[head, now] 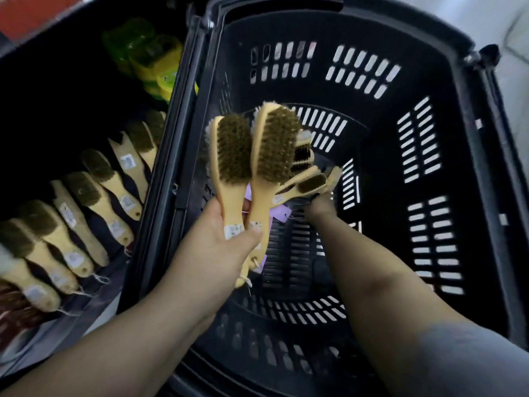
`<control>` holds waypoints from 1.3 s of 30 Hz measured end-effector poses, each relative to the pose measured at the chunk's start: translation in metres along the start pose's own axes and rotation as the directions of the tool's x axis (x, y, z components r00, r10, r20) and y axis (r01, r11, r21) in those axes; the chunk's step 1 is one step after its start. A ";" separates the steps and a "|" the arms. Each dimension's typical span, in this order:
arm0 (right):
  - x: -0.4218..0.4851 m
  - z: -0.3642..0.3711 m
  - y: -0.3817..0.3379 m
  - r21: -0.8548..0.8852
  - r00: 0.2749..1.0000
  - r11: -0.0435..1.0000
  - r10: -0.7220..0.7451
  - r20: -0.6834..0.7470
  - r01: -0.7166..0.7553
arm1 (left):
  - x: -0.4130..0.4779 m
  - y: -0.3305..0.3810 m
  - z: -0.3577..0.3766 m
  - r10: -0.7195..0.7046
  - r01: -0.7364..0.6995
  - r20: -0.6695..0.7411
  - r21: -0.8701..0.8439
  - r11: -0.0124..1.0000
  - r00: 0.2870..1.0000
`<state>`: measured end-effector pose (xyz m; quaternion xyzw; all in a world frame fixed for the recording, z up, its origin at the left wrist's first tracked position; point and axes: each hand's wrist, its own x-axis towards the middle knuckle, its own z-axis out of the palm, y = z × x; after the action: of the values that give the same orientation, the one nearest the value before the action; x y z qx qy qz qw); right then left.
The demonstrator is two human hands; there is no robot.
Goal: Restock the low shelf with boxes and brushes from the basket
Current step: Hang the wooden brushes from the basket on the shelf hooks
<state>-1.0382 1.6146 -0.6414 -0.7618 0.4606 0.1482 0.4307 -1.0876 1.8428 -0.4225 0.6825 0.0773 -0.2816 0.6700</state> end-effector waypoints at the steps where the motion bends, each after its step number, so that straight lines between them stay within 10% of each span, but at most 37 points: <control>1: 0.000 -0.001 -0.001 0.037 0.999 0.999 0.031 0.015 -0.032 | 0.000 0.000 0.000 -0.001 0.001 -0.002 0.001 1.000 1.000; 10: -0.070 -0.061 -0.043 0.077 0.896 0.979 0.140 0.422 -0.189 | 0.007 0.003 0.010 -0.068 0.067 -0.016 -0.051 0.996 0.998; 24: -0.240 -0.109 -0.055 0.630 0.695 0.776 -0.466 0.548 0.023 | -0.004 0.016 0.011 -0.053 0.066 0.093 -0.142 0.988 0.994; 32: -0.236 -0.098 -0.064 0.357 0.702 0.828 -0.558 0.443 0.433 | -0.005 0.014 0.006 -0.101 0.120 0.186 -0.094 0.988 0.977; 39: -0.199 -0.120 -0.095 -0.014 0.549 0.818 -0.374 0.747 0.575 | 0.002 0.008 0.006 -0.194 0.202 0.181 -0.027 0.979 0.964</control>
<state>-1.0858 1.6538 -0.3980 -0.7871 0.0066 0.3673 0.4956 -1.0834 1.8358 -0.4160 0.6283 0.0914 -0.4048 0.6580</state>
